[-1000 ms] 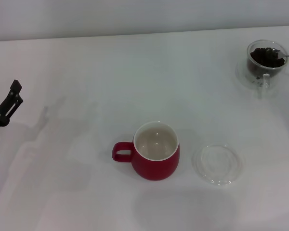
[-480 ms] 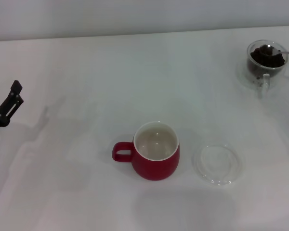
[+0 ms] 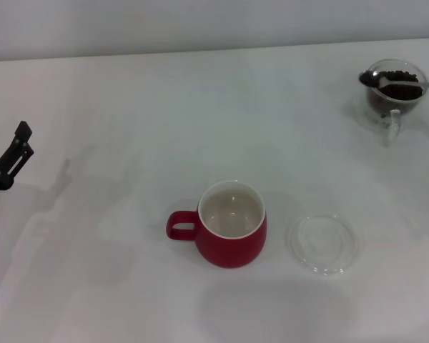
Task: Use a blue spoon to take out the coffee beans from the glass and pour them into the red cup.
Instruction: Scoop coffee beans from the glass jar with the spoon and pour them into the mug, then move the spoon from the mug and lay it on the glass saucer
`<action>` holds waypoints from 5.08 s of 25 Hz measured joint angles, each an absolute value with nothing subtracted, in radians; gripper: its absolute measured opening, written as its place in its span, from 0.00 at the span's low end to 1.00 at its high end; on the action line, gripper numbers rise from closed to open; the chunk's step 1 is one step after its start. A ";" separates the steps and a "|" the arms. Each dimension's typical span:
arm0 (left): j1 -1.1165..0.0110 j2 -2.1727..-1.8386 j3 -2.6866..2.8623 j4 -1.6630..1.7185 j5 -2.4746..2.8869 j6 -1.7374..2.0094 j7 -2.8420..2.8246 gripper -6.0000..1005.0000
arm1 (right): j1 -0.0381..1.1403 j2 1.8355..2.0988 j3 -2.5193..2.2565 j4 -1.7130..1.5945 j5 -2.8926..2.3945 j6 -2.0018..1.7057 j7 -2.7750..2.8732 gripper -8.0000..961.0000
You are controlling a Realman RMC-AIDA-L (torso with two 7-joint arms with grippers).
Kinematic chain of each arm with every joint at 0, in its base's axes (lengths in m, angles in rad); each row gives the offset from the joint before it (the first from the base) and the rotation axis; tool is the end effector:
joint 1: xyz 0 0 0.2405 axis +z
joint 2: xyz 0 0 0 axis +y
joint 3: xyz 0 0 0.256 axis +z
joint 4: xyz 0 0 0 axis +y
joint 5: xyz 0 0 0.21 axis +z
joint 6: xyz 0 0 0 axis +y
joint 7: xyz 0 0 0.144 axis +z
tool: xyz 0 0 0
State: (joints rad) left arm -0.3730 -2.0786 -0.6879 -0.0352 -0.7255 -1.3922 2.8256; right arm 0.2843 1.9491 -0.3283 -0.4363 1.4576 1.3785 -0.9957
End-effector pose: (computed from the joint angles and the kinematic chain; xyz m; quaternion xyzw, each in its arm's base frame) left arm -0.3310 0.2854 -0.0216 -0.7532 -0.1974 -0.3401 0.5274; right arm 0.3941 0.2825 0.0974 -0.5097 0.6600 0.4940 0.2460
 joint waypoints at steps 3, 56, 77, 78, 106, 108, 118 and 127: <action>-0.372 -2.079 -0.688 -0.035 -0.726 -1.392 2.826 0.87 | 0.278 1.955 -0.346 -0.436 1.456 1.405 -1.008 0.16; -0.367 -2.077 -0.688 -0.035 -0.729 -1.376 2.826 0.87 | 0.320 2.011 -0.624 -0.260 1.437 1.641 -1.140 0.16; -0.367 -2.075 -0.684 -0.034 -0.725 -1.378 2.826 0.87 | 0.327 2.007 -0.647 -0.270 1.438 1.637 -1.285 0.16; -0.367 -2.075 -0.684 -0.034 -0.725 -1.378 2.826 0.87 | 0.327 2.006 -0.647 -0.270 1.438 1.637 -1.295 0.16; -0.371 -2.077 -0.683 -0.032 -0.724 -1.362 2.826 0.87 | 0.318 2.002 -0.652 -0.298 1.418 1.636 -1.686 0.16; -0.375 -2.076 -0.683 -0.032 -0.724 -1.353 2.826 0.87 | 0.313 2.001 -0.647 -0.298 1.417 1.638 -1.700 0.16; -0.371 -2.079 -0.686 -0.039 -0.725 -1.349 2.826 0.87 | 0.315 1.983 -0.615 -0.296 1.442 1.701 -1.598 0.16; -0.374 -2.078 -0.689 -0.038 -0.731 -1.347 2.826 0.87 | 0.278 1.942 -0.529 -0.297 1.442 1.718 -1.312 0.16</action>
State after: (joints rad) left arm -0.3738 -2.0785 -0.6888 -0.0382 -0.7307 -1.3467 2.8256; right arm 0.2777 1.9416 -0.5292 -0.2969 1.4425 1.7180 -1.3116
